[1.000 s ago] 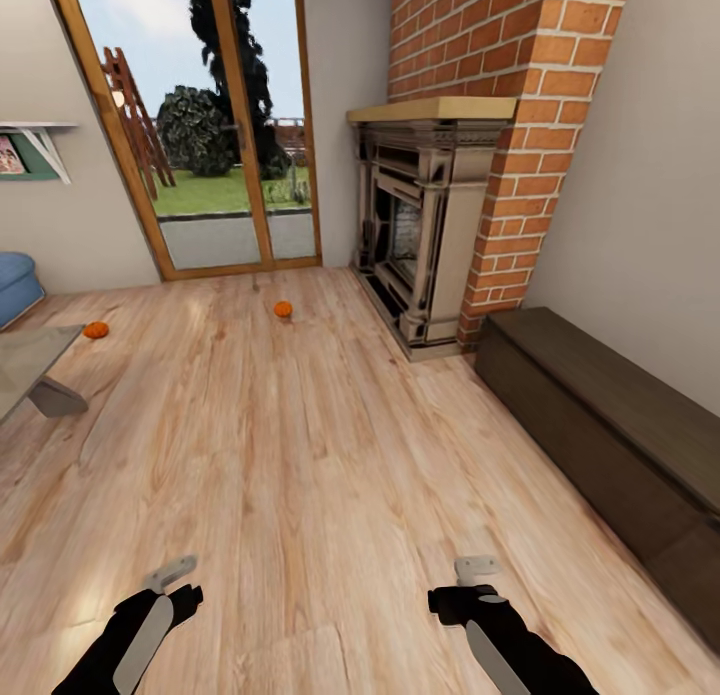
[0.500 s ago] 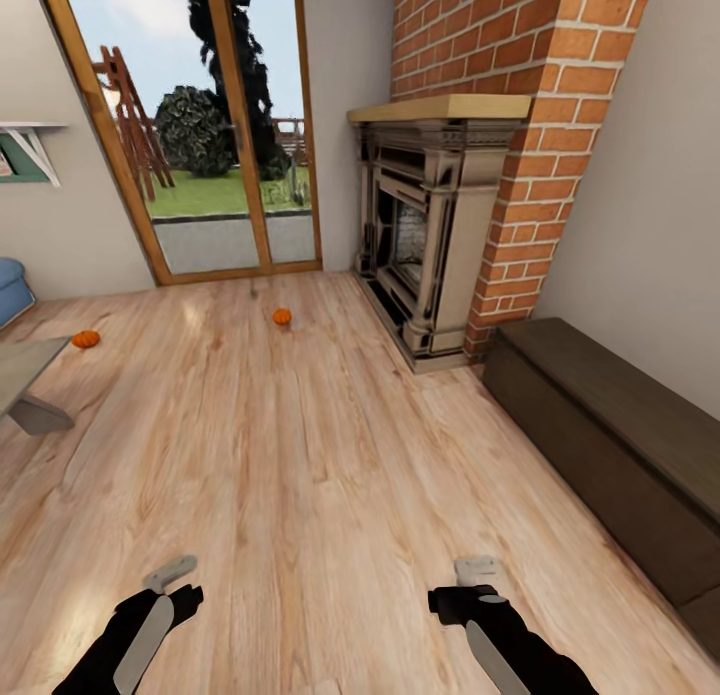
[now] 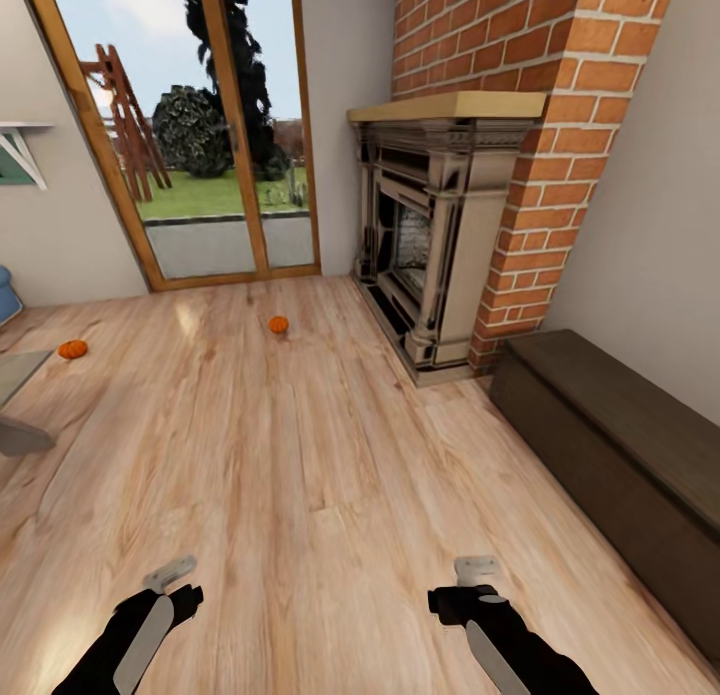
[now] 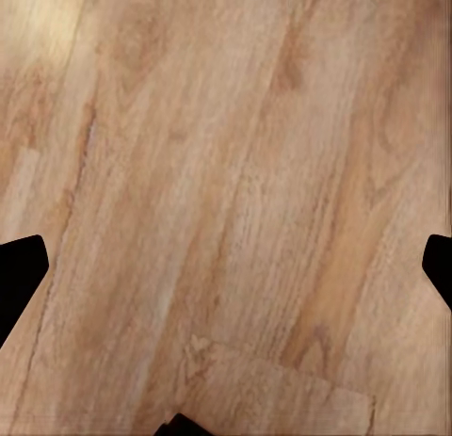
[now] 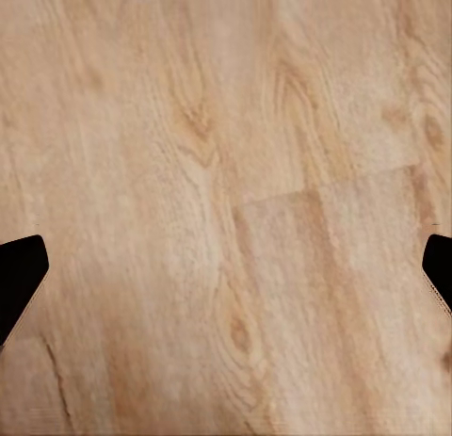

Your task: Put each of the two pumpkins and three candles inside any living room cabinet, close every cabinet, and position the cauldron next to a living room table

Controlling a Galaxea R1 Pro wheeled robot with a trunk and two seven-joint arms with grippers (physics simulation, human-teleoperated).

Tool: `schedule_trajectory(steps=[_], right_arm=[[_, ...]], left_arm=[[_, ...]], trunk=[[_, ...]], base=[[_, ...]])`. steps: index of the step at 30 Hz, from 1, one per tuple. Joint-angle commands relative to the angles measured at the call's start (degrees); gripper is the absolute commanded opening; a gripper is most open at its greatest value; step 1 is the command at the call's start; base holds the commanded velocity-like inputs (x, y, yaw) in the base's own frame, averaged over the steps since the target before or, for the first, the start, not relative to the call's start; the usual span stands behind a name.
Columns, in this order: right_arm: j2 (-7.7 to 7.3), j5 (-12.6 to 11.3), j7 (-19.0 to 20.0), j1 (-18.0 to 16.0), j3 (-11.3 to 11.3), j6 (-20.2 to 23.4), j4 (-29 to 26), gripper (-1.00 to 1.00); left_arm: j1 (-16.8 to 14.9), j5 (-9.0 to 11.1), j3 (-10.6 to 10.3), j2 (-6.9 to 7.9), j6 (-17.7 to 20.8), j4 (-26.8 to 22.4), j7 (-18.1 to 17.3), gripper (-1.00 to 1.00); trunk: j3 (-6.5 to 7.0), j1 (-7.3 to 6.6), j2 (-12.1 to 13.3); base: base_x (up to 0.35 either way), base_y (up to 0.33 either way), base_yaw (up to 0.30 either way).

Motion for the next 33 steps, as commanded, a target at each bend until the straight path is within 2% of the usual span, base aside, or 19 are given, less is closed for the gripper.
schedule_trajectory(steps=[1,33], right_arm=[[-0.08,-0.6,-0.6,-0.1,0.3,0.1,-0.1,1.0],[-0.08,-0.6,-0.6,-0.1,0.3,0.0,-0.1,1.0]], left_arm=[[0.0,0.6,0.0,0.01,0.1,-0.1,0.4,1.0],[0.0,0.7,0.2,0.01,0.1,-0.1,0.4,1.0]], trunk=[[-0.05,0.03,0.0],[-0.05,0.03,0.0]], base=[[0.325,0.0,0.0],[0.325,0.009,0.0]])
